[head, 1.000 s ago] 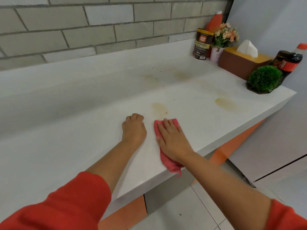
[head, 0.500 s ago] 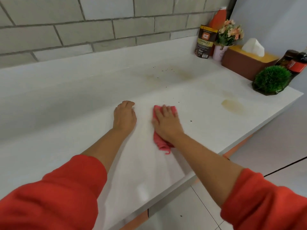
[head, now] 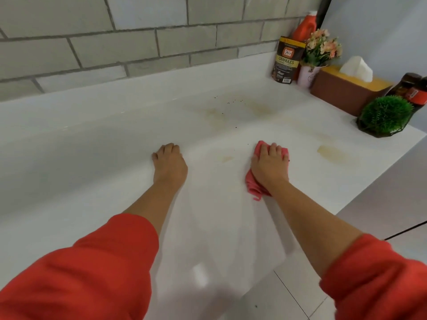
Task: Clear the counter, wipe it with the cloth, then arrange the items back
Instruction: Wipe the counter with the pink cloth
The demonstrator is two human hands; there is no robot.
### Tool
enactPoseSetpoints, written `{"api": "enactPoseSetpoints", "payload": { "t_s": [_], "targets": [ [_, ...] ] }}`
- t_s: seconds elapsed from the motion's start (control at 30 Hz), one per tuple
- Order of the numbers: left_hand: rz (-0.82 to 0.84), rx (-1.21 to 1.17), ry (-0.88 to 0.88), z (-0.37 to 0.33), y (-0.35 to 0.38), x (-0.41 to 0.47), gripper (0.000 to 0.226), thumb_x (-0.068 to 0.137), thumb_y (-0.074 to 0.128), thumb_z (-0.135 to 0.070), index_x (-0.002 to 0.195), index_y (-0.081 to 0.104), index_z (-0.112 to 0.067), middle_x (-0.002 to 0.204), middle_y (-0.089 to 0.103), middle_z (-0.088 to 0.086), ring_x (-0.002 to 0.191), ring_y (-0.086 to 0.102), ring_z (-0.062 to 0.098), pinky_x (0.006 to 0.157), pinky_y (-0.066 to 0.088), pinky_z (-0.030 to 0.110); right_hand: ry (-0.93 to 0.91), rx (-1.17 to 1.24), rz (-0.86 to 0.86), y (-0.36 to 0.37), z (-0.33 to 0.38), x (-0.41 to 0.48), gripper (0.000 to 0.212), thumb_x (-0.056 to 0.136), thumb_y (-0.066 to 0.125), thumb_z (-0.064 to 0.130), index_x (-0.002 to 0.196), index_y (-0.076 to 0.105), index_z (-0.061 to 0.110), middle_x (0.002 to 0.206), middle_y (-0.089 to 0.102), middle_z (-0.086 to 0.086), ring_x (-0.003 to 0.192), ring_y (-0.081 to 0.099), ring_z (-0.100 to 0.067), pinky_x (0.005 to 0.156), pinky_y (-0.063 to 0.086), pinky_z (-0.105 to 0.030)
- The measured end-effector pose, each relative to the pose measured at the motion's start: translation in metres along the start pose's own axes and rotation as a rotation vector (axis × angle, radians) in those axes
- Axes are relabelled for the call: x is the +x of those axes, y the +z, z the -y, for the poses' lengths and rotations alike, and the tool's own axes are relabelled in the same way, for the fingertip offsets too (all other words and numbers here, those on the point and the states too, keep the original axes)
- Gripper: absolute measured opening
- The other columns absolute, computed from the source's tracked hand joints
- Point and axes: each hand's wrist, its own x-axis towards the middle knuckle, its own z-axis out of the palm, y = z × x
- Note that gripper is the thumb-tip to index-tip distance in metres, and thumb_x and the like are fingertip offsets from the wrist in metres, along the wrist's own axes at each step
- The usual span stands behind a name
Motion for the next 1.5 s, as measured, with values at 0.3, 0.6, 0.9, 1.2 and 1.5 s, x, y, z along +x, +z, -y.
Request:
{"api": "enactPoseSetpoints", "payload": {
  "t_s": [0.3, 0.6, 0.9, 1.2, 1.5],
  "targets": [
    [-0.001, -0.036, 0.018, 0.005, -0.001, 0.001, 0.040, 0.099, 0.030, -0.012, 0.137, 0.039, -0.006, 0.144, 0.037, 0.011, 0.135, 0.029, 0.028, 0.113, 0.016, 0.041, -0.564, 0.118, 0.097, -0.005, 0.016, -0.085, 0.081, 0.080, -0.004, 0.052, 0.150, 0.016, 0.016, 0.158, 0.012, -0.003, 0.147, 0.006, -0.016, 0.117, -0.011, -0.024],
    [-0.004, -0.041, 0.015, 0.004, 0.000, 0.001, 0.039, 0.099, 0.029, -0.012, 0.136, 0.039, -0.006, 0.142, 0.039, 0.011, 0.134, 0.030, 0.028, 0.113, 0.016, 0.041, -0.168, 0.237, -0.087, -0.006, -0.025, -0.026, 0.049, 0.094, 0.028, 0.023, 0.131, 0.051, 0.001, 0.130, 0.054, -0.017, 0.126, 0.044, -0.031, 0.110, 0.025, -0.033],
    [-0.015, -0.027, -0.003, 0.003, 0.003, 0.002, 0.039, 0.099, 0.030, -0.011, 0.136, 0.039, -0.005, 0.141, 0.039, 0.012, 0.134, 0.030, 0.029, 0.112, 0.017, 0.041, -0.133, 0.674, -0.139, -0.055, -0.031, -0.010, 0.029, 0.100, 0.036, 0.013, 0.119, 0.057, 0.004, 0.108, 0.063, -0.008, 0.091, 0.052, -0.016, 0.074, 0.034, -0.015],
    [-0.024, -0.017, -0.004, 0.004, 0.005, 0.003, 0.039, 0.099, 0.030, -0.011, 0.137, 0.039, -0.005, 0.142, 0.038, 0.012, 0.134, 0.031, 0.029, 0.113, 0.017, 0.041, -0.270, 0.451, 0.160, -0.032, -0.012, 0.054, 0.030, 0.100, 0.033, 0.013, 0.122, 0.054, 0.011, 0.123, 0.058, -0.011, 0.109, 0.057, -0.017, 0.094, 0.035, -0.027],
    [-0.004, -0.028, 0.014, 0.004, 0.001, 0.001, 0.039, 0.099, 0.030, -0.012, 0.135, 0.040, -0.004, 0.140, 0.040, 0.013, 0.132, 0.032, 0.030, 0.113, 0.020, 0.043, -0.409, 0.455, 0.212, -0.035, -0.075, -0.054, 0.035, 0.099, 0.041, 0.015, 0.132, 0.052, 0.016, 0.133, 0.050, 0.009, 0.129, 0.044, -0.014, 0.096, 0.022, -0.005]
  ]
}}
